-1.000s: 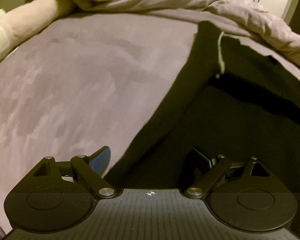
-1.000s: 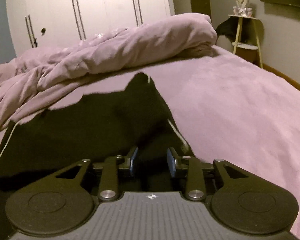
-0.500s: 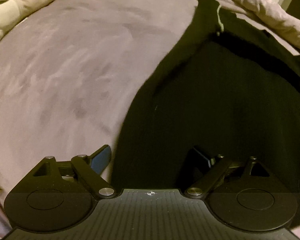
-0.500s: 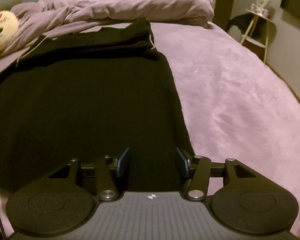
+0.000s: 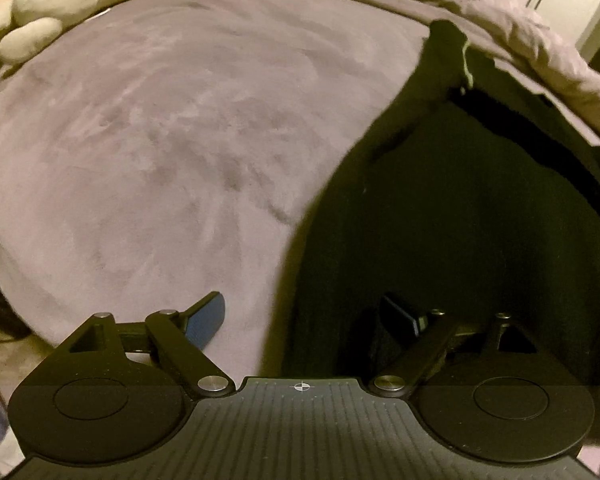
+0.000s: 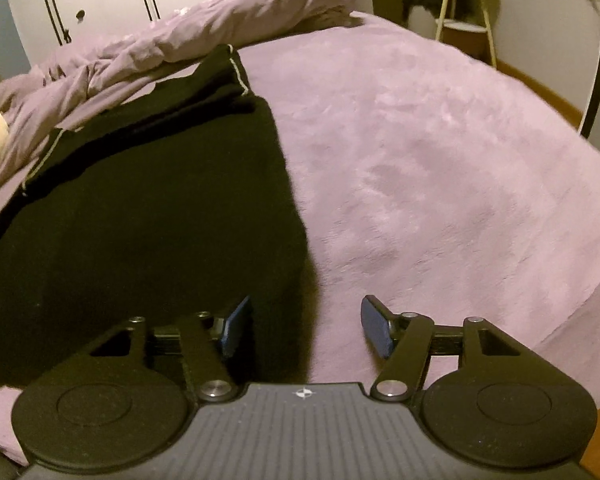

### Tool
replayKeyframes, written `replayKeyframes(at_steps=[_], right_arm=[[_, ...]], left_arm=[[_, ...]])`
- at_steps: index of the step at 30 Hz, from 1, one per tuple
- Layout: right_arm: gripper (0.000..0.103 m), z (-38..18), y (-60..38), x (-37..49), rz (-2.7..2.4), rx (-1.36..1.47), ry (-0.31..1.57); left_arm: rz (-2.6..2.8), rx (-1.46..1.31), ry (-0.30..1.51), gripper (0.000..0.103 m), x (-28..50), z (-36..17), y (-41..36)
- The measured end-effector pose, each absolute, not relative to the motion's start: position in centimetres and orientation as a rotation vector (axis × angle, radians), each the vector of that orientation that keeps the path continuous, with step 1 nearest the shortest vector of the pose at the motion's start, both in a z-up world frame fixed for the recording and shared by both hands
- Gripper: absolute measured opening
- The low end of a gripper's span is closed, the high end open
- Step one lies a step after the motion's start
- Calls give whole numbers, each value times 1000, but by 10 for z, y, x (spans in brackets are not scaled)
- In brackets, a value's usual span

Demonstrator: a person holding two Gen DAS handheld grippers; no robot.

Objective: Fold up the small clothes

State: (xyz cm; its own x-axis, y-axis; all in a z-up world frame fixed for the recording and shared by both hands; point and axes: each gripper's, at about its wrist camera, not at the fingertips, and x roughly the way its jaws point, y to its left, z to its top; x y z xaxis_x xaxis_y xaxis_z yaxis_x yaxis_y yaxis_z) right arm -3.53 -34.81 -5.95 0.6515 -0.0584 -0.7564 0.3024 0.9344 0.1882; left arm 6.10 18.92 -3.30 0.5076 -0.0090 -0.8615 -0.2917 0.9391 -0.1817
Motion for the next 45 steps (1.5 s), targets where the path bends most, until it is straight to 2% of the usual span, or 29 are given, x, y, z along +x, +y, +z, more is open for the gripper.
replayKeyframes(at_steps=[6,8,10,12,14,15,17,19,22,25,26,28,32,37,41,45], right_arm=[[47,-69,-350,-18,-181,354,850],[38,-70,-351,-13,-174,368,850],[17,-69,-351,-11,-146,378,837],[15,-66,-350,-11,-125,358,827],[16,-66,-351,-11,-119,354,833],[16,-66,-353,-10,-122,368,837],[19,-67,-357,-11,-123,389,837],[22,-68,-361,-10,-117,410,839],[24,-70,-364,-8,-102,430,849],[24,-70,-368,-8,-88,440,855],[23,-70,-368,-7,-83,440,855],[10,-68,-369,-9,-73,434,851],[10,-67,-372,-14,-61,475,828],[13,-69,-369,-11,-67,451,855],[14,-69,-368,-8,-60,445,873],[14,-70,-370,-9,-44,432,888]], left_arm=[[131,-341,1051,88,77,-43,185],[107,-328,1049,73,80,-43,181],[87,-297,1051,62,82,-42,176],[80,-273,1050,53,83,-41,174],[58,-284,1049,36,84,-40,174],[46,-296,1049,35,83,-40,175],[36,-300,1050,35,83,-40,176],[26,-307,1051,40,82,-42,178],[-5,-330,1052,55,82,-43,179],[-19,-326,1065,54,85,-43,174],[-21,-317,1068,46,86,-43,173],[-20,-300,1071,25,87,-42,170],[-39,-335,1065,13,85,-38,174],[-67,-389,1055,15,82,-35,178],[-69,-371,1096,34,84,-46,175],[-94,-344,1101,40,86,-47,169]])
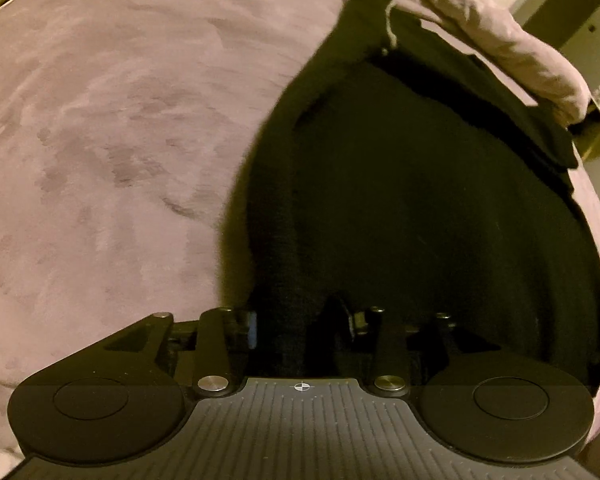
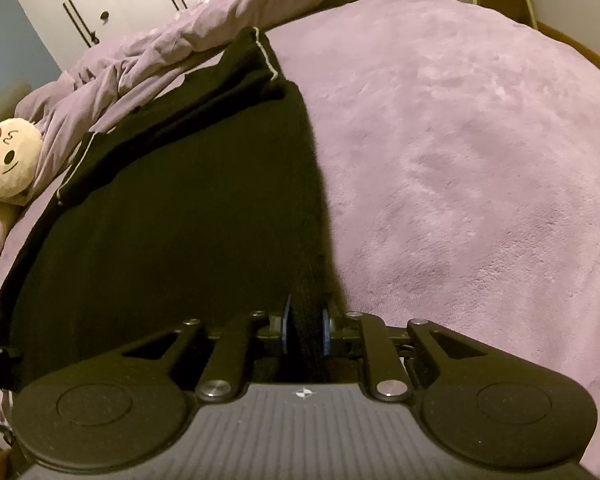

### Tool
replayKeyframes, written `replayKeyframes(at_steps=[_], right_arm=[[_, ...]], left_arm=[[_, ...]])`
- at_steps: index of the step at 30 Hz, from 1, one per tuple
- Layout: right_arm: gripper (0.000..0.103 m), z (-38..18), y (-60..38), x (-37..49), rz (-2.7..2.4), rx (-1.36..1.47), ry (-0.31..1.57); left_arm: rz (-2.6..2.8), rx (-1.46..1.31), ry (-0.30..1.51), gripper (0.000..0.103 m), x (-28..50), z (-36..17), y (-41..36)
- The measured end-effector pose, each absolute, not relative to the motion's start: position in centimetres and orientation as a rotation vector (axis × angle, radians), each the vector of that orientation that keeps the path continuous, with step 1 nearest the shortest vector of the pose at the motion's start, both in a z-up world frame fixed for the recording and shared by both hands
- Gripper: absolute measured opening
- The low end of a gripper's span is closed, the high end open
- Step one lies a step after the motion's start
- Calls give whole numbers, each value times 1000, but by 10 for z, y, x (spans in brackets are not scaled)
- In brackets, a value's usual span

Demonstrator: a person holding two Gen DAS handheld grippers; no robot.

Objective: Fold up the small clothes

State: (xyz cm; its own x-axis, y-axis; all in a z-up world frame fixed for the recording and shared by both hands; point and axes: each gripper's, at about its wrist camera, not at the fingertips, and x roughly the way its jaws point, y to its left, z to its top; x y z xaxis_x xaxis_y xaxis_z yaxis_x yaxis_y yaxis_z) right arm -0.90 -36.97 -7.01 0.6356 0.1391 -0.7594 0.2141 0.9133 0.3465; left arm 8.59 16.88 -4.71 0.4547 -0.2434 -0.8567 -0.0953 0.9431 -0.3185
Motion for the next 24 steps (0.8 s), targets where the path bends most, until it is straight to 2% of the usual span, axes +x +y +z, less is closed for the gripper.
replayKeyframes(at_steps=[1,8,16,24], right_arm=[[14,-70,-370,-9,-43,431,894],[14,-69,-366,-5,-41,392,901],[9,-65,-370,-10,-49,467,866],[8,-56,-402,-26,-16,830,752]], left_arm=[[-99,-339,1104,40,87,-47,168],[-106,-319,1114,19,87,-47,168],[-148,-421,1076,16,81,-33,173],[-270,-603,943,15,69,9,183]])
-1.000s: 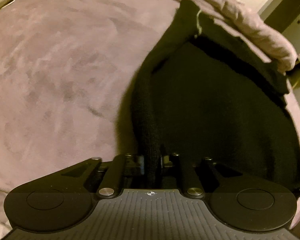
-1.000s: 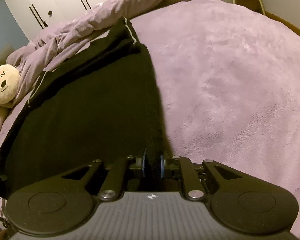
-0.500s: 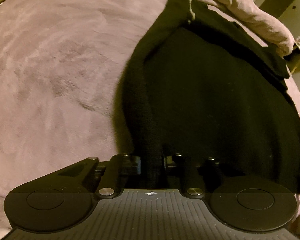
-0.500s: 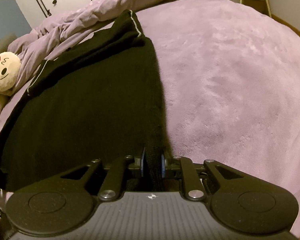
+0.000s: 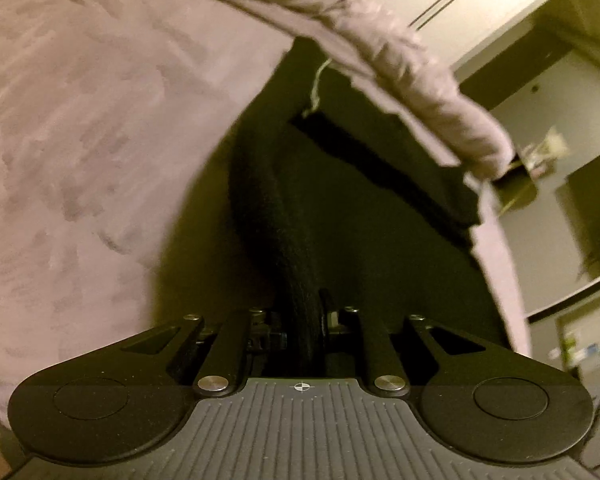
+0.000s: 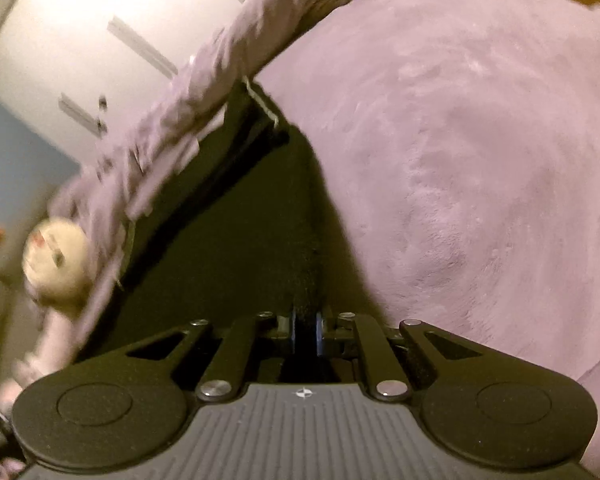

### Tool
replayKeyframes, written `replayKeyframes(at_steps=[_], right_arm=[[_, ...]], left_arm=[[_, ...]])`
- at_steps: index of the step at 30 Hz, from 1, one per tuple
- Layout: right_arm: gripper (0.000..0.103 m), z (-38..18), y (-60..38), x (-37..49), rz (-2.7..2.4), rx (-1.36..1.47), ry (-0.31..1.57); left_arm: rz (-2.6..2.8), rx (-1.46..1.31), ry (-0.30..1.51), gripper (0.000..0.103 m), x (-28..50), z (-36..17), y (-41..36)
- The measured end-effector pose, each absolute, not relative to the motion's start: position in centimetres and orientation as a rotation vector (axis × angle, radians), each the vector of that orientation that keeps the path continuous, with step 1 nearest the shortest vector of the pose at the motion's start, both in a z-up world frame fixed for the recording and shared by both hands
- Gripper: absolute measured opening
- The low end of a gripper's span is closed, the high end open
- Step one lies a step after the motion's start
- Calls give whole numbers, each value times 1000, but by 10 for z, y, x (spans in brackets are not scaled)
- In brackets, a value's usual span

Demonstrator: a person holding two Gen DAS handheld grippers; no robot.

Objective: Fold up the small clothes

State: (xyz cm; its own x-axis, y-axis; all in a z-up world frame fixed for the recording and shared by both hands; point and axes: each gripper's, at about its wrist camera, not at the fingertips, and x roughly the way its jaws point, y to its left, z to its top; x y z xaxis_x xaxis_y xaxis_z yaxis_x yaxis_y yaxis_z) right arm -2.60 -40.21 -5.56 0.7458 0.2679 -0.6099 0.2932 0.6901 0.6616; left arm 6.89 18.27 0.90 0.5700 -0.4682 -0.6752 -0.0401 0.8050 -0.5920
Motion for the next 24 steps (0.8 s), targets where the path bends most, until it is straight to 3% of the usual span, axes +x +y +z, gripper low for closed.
replayKeyframes(at_steps=[15,22,24], right_arm=[[7,-38,-403,-47,-38,701,760],[8,-52,-397,-38,-72,576,850],[11,-58,-397,-34,-82,574,868]], left_arm=[[-243,-672,880,10,40,16,219],[-218,-551,983,13,55,-13,202],[-189,-537,1019,18,60,-25,200]])
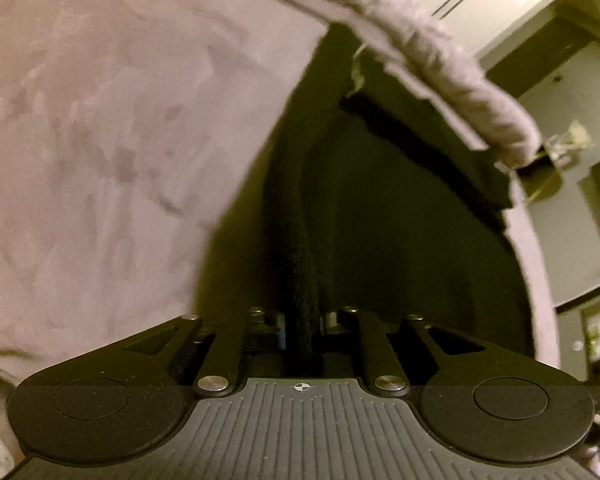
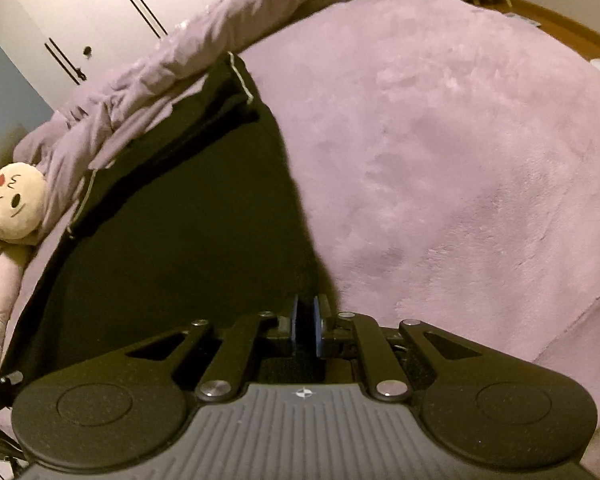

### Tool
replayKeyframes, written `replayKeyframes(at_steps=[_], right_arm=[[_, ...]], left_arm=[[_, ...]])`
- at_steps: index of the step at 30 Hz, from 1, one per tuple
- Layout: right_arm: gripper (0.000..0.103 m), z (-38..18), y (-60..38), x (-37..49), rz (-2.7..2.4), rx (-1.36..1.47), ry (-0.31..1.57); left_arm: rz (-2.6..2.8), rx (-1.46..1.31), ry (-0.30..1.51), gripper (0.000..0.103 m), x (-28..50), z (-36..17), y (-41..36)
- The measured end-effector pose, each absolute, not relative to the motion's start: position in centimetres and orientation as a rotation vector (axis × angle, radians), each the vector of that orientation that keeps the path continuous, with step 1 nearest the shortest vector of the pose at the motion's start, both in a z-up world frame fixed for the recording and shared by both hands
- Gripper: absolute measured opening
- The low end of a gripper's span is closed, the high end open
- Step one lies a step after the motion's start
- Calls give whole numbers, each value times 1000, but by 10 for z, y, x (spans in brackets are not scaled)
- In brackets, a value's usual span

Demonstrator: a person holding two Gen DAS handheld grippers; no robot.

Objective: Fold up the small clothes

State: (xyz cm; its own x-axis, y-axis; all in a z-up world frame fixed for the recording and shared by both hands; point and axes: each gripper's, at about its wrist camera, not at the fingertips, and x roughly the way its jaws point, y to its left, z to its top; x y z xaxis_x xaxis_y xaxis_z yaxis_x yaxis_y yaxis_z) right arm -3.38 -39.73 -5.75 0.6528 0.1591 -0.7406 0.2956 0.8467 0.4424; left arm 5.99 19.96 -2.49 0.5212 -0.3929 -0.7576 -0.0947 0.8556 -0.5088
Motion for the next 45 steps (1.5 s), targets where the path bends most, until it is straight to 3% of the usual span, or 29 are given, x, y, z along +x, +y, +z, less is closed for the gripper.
replayKeyframes(at_steps=[2,4,7,13,22,27,29,31,34,45], right_arm=[[19,-63,-399,-33,-93,584,886],[32,-66,-399,-33,-106,564,895],[41,-70,-398,-32,-101,545,897],[50,-76,-399,-27,-15,642,869],[62,-69,-399,-30,34,734,797],[62,-69,-389,-21,33,662,833],[52,-71,-380,-16,17,598,872],[23,-74,-375,-13,0,546,896],[10,-77,-377,-14,-4,547,898],[9,-64,-380,9,174,784,765]], left_arm=[[-160,-520,1045,35,62,-35,198],[-157,-508,1067,41,64,-42,196],[-172,-495,1092,57,67,-49,192],[-199,-529,1100,69,71,-52,186],[-201,-564,1080,72,69,-46,190],[-213,-549,1092,64,74,-48,182],[-222,-516,1100,47,75,-49,174],[-217,-490,1118,34,77,-51,169],[-211,-505,1130,23,78,-54,173],[-478,-683,1002,18,111,-23,171]])
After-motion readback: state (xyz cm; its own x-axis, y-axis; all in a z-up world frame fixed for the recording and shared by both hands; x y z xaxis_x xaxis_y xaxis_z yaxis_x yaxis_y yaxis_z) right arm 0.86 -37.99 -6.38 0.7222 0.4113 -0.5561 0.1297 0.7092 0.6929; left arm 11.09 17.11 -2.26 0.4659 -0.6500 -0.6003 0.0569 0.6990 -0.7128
